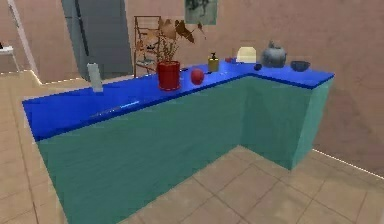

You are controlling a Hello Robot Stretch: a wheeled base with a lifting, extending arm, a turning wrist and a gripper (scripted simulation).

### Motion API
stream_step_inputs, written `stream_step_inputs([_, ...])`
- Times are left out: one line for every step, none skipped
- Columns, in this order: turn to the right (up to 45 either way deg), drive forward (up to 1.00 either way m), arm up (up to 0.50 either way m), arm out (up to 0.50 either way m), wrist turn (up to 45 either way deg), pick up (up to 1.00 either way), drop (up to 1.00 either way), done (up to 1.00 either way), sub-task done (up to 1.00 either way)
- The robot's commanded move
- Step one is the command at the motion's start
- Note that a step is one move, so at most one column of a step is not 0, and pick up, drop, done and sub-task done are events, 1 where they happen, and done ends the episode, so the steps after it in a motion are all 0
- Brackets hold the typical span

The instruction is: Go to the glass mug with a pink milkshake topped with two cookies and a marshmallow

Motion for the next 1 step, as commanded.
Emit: stream_step_inputs([0.0,0.15,0.00,0.00,0.0,0.00,0.00,0.00,0.00])
